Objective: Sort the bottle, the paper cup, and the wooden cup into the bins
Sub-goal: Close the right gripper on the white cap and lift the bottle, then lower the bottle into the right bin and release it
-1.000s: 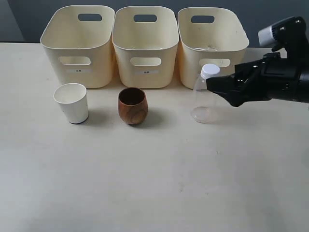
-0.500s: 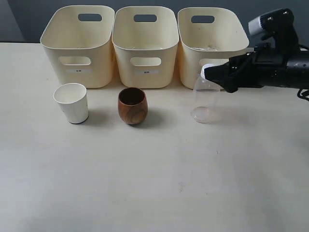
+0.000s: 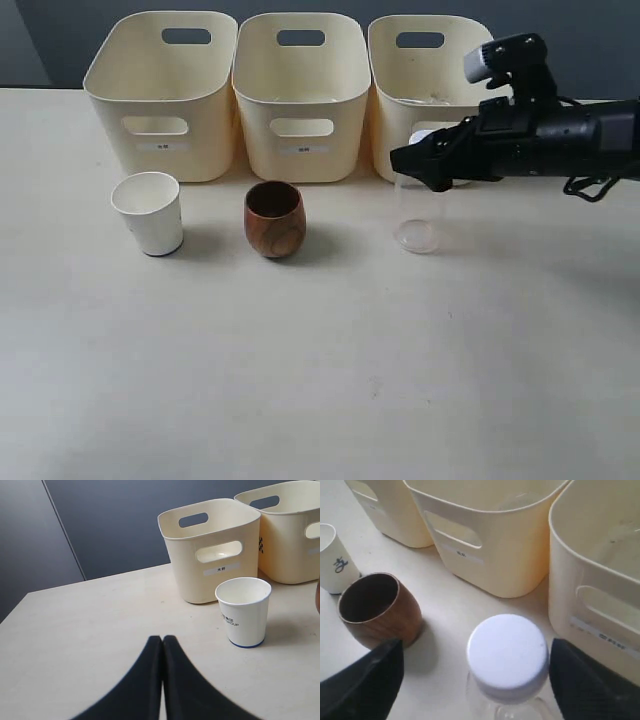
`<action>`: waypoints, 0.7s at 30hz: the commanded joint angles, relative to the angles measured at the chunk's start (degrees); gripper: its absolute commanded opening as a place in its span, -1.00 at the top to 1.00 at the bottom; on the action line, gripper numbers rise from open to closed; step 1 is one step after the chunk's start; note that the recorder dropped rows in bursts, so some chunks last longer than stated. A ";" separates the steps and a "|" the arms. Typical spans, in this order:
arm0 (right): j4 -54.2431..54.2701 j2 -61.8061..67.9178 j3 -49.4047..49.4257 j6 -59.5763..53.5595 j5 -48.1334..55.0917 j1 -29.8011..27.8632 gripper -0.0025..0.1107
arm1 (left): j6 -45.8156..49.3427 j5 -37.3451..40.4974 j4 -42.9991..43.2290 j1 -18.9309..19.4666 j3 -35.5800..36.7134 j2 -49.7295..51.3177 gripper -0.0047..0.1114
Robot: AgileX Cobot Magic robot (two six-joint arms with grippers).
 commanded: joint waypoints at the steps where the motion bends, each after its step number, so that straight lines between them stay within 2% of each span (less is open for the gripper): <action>1: 0.28 1.82 -2.31 0.88 -8.85 2.35 -0.38 | -0.11 -0.33 0.00 -0.18 0.07 -0.28 0.92; 5: 0.28 2.02 -2.42 3.81 -8.92 2.42 -0.36 | -0.11 -0.33 0.00 -0.18 0.07 -0.28 0.92; 7: 0.28 2.02 -2.46 3.95 -8.92 2.42 -0.28 | -0.11 -0.33 0.00 -0.18 0.07 -0.28 0.92; 10: 0.28 2.02 -2.46 3.95 -9.16 2.42 0.08 | -0.11 -0.33 0.00 -0.18 0.07 -0.28 0.92; 13: 0.28 2.02 -2.46 3.95 -8.63 2.42 0.52 | -0.11 -0.33 0.00 -0.18 0.07 -0.28 0.92; 15: 0.28 2.02 -2.46 4.04 -8.32 2.42 0.90 | -0.11 -0.33 0.00 -0.18 0.07 -0.28 0.92; 16: 0.28 2.02 -2.46 4.40 -8.32 2.42 0.96 | -0.11 -0.33 0.00 -0.18 0.07 -0.28 0.92; 21: 0.28 1.69 -2.98 5.62 -8.44 2.42 0.96 | -0.11 -0.33 0.00 -0.18 0.07 -0.28 0.92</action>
